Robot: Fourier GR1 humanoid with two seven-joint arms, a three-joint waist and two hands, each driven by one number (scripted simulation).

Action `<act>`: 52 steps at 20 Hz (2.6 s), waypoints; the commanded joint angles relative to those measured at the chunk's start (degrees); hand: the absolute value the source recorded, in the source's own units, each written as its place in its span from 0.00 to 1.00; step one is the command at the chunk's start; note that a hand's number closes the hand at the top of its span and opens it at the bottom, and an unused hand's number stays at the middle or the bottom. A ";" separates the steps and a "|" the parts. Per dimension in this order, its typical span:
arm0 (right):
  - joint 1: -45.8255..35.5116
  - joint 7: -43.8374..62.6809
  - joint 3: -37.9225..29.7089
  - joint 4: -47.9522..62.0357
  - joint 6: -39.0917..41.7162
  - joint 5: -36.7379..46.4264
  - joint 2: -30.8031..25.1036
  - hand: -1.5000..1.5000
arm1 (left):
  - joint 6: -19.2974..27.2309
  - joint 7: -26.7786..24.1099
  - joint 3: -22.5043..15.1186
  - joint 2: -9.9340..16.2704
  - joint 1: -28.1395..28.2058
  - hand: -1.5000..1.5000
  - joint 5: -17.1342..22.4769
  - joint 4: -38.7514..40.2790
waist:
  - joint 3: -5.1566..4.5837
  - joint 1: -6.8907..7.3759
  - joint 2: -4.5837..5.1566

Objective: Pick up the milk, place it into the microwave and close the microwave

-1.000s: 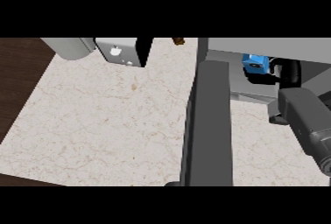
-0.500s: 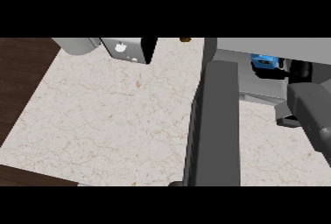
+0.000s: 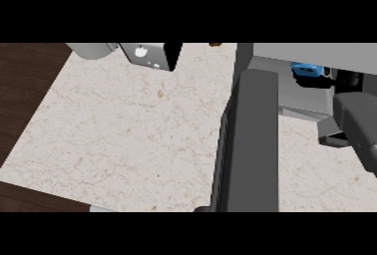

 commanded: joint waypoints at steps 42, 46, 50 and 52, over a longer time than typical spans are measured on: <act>-3.54 0.51 -0.34 -1.88 5.43 0.33 9.81 0.00 | -9.96 -4.90 -8.51 -10.44 2.40 0.00 -14.53 5.03 | -0.40 -6.91 -4.07; -1.61 -1.89 -2.61 -2.31 13.42 -2.38 9.95 0.00 | -13.31 -4.79 -11.49 -10.24 1.66 0.00 -14.90 7.17 | -0.39 -8.00 -4.32; 1.64 -5.38 -3.67 -2.39 23.30 -4.15 11.01 0.00 | -15.77 -3.38 -16.17 -11.80 3.38 0.00 -16.46 7.70 | -0.39 -9.05 -4.78; 1.74 -5.14 -4.50 -2.58 25.55 -5.35 12.40 0.00 | -17.83 -4.28 -17.04 -11.68 2.23 0.00 -18.29 10.77 | -0.48 -9.75 -5.10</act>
